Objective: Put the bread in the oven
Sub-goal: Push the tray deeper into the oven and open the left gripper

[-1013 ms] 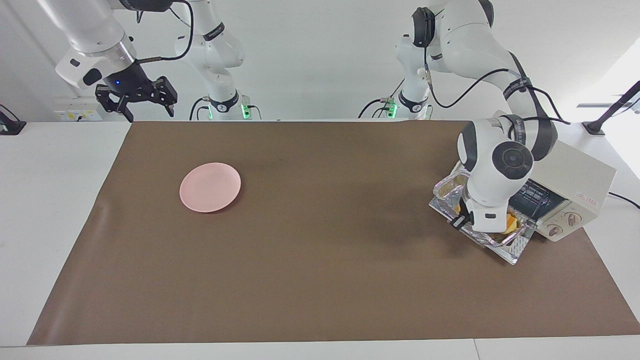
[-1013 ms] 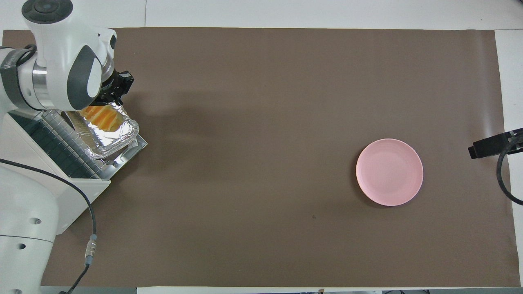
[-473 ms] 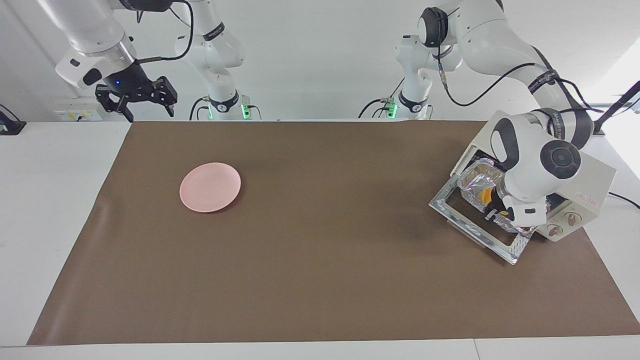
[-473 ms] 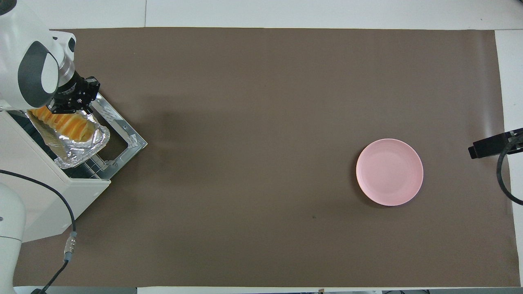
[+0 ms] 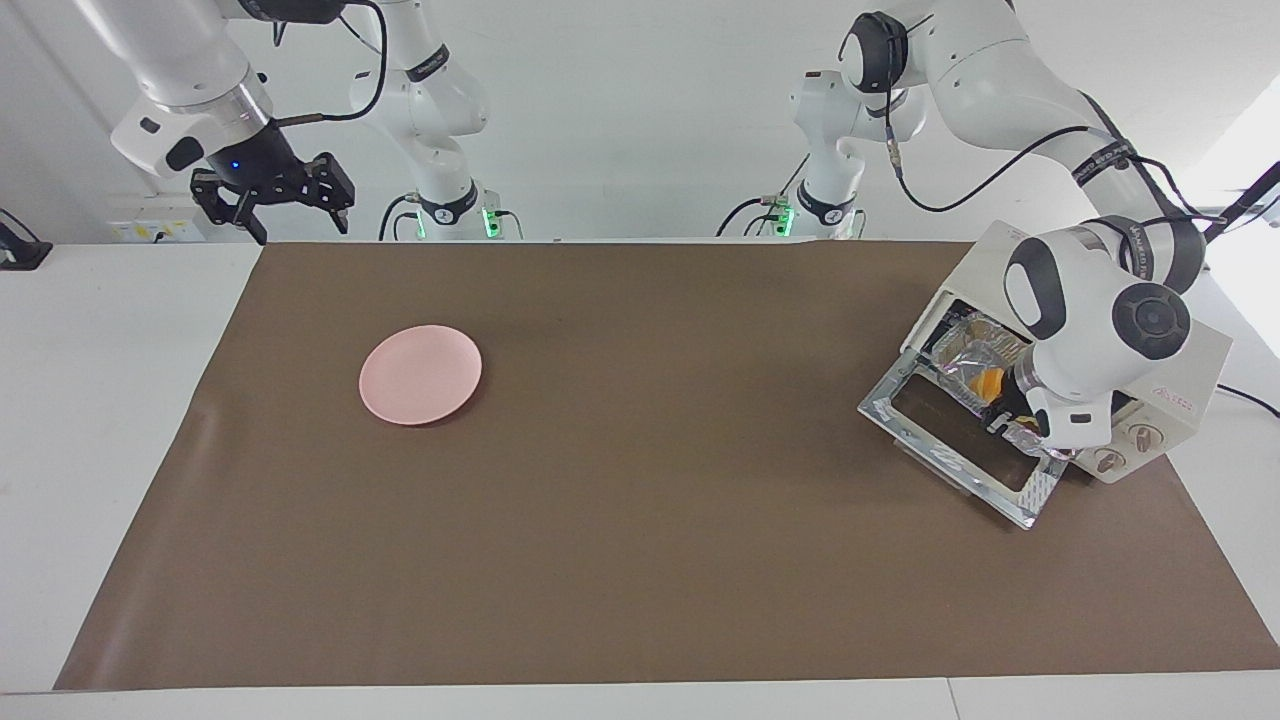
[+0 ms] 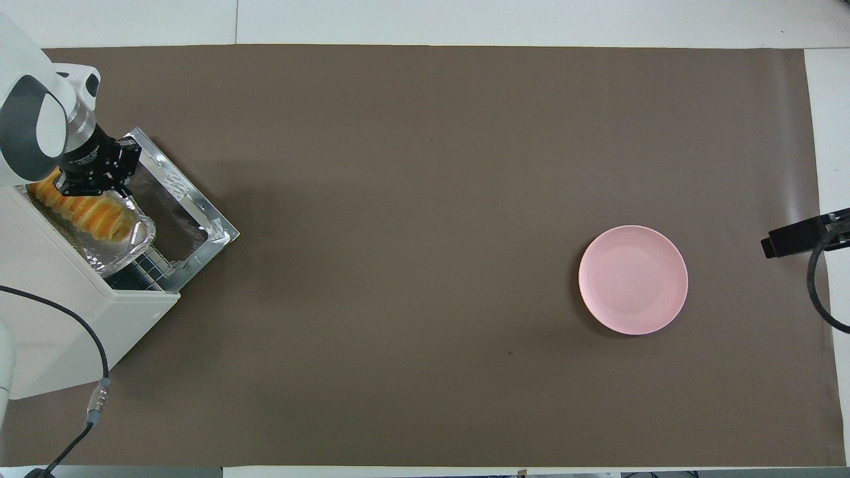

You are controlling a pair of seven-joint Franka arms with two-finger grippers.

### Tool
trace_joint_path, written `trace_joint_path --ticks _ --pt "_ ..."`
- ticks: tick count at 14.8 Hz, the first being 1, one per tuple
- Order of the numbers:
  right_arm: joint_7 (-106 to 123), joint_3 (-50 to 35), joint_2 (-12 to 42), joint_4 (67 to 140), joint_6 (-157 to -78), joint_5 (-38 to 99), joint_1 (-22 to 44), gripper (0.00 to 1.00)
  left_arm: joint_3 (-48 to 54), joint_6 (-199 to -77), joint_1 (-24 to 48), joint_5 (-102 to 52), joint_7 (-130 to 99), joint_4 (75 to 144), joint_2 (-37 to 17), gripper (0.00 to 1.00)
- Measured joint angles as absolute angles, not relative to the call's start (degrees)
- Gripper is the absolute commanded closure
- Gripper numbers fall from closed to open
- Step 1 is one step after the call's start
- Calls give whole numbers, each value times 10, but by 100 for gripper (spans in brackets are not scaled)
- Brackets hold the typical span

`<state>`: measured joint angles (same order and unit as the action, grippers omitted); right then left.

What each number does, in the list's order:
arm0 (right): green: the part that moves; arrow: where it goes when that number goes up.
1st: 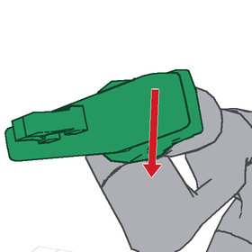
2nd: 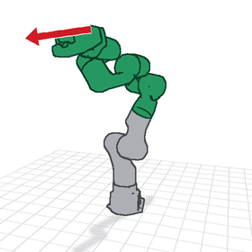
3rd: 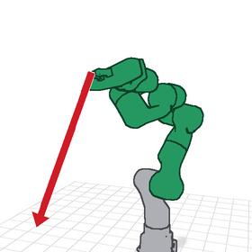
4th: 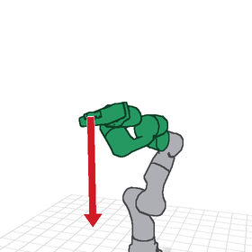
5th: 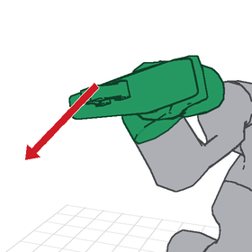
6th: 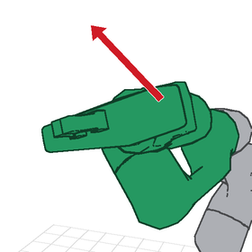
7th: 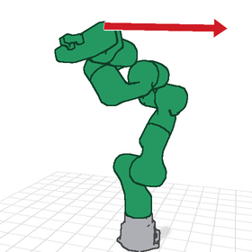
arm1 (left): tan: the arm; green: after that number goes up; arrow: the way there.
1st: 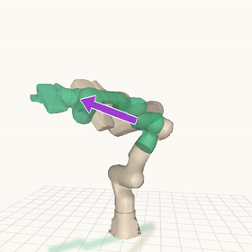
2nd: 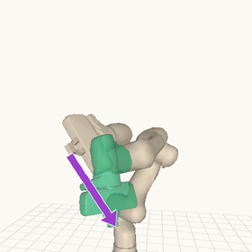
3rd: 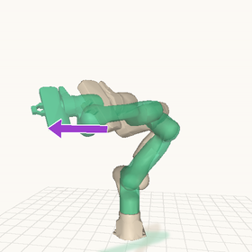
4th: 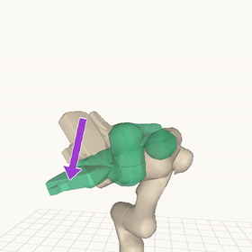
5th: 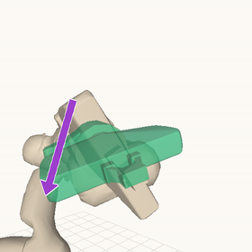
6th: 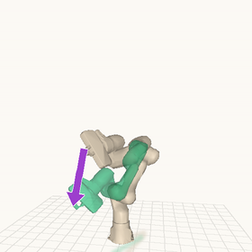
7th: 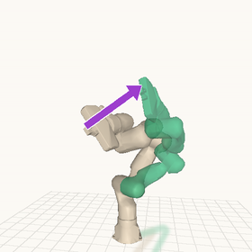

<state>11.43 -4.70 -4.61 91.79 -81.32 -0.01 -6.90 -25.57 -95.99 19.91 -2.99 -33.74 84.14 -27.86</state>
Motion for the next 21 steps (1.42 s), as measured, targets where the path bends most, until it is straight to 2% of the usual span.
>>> trace_joint_path --ticks 7,21 --pt "114 -47 -46 918 -813 0 -69 0 -260 -961 191 -30 -334 873 -259 100" --pt "114 -47 -46 918 -813 0 -69 0 -270 -963 191 -19 -319 893 -253 100"
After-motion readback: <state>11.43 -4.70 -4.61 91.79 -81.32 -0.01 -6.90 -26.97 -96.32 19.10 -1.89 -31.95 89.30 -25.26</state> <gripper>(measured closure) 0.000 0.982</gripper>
